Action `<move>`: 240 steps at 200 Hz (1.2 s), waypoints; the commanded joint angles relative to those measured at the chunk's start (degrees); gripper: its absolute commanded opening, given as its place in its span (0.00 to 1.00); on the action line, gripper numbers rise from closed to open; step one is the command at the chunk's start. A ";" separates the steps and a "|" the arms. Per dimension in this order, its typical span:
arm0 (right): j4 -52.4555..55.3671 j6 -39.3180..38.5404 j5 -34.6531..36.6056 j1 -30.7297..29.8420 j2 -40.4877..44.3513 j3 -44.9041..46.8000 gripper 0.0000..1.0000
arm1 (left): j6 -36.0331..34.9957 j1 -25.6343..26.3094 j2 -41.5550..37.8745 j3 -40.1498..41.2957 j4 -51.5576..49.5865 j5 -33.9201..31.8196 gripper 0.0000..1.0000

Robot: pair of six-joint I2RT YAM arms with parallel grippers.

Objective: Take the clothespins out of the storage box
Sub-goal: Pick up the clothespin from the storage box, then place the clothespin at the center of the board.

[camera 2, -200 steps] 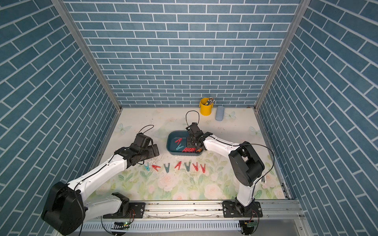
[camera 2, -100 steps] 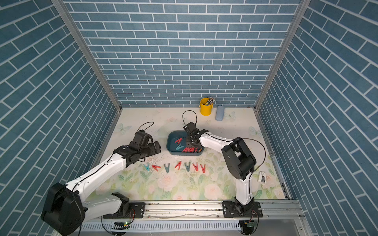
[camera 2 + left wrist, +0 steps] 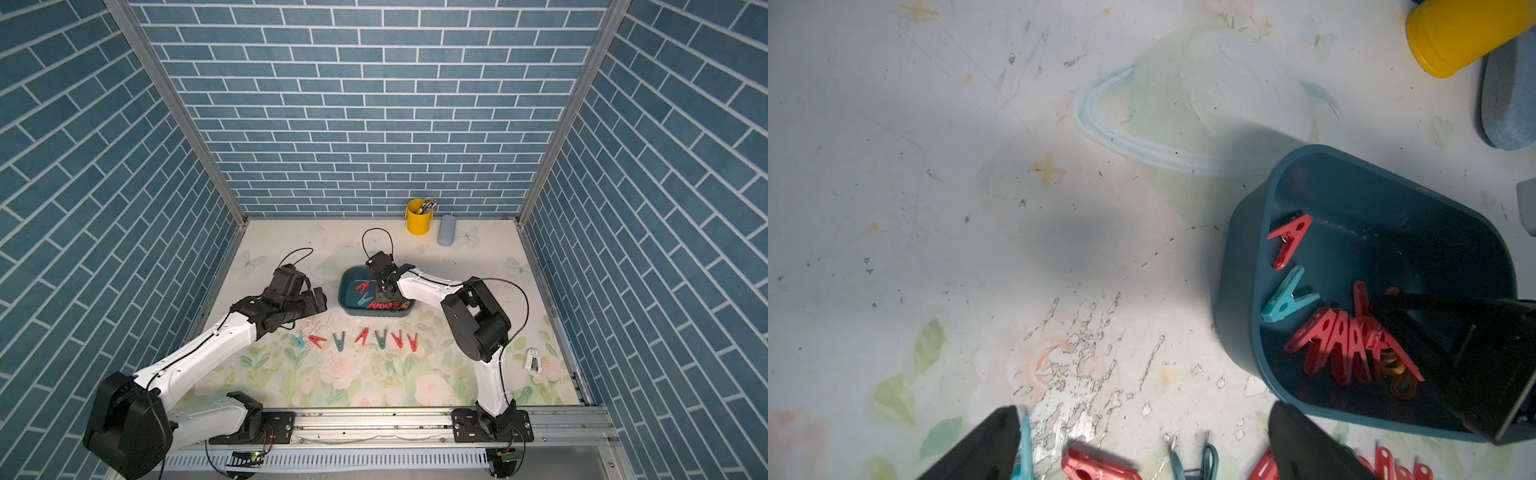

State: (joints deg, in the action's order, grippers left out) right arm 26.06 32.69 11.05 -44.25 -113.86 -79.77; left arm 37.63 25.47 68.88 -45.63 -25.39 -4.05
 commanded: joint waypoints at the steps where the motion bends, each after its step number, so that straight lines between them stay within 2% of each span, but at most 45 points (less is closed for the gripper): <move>1: 1.93 -0.17 2.40 -0.26 3.79 -0.93 0.14 | -0.89 -0.23 -0.68 -1.13 0.46 0.44 1.00; 55: 1.28 0.36 1.90 -0.05 12.17 2.37 0.13 | -2.51 -0.08 -0.08 -2.57 4.12 5.03 1.00; 83: -1.05 0.53 -1.00 0.52 18.87 6.67 0.14 | -4.37 0.77 0.58 -4.73 6.28 8.37 0.99; 118: -2.51 1.65 -4.63 2.15 28.03 13.49 0.14 | -5.52 2.46 3.05 -7.90 7.32 9.48 0.99; 169: -2.09 3.03 -7.09 4.47 43.52 27.66 0.14 | -6.07 5.15 8.17 -11.85 8.77 10.99 1.00; 207: -7.77 3.35 -13.64 7.36 54.47 41.57 0.15 | -6.43 7.62 11.14 -14.94 8.86 10.82 0.99; 240: -13.20 3.17 -18.78 9.84 59.28 50.68 0.15 | -6.42 9.04 12.35 -16.50 8.34 10.21 1.00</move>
State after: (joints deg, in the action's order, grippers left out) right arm 18.37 34.70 -2.24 -35.83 -57.23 -33.50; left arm 32.25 33.58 80.40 -60.40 -17.08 6.59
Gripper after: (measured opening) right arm 0.157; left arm 0.995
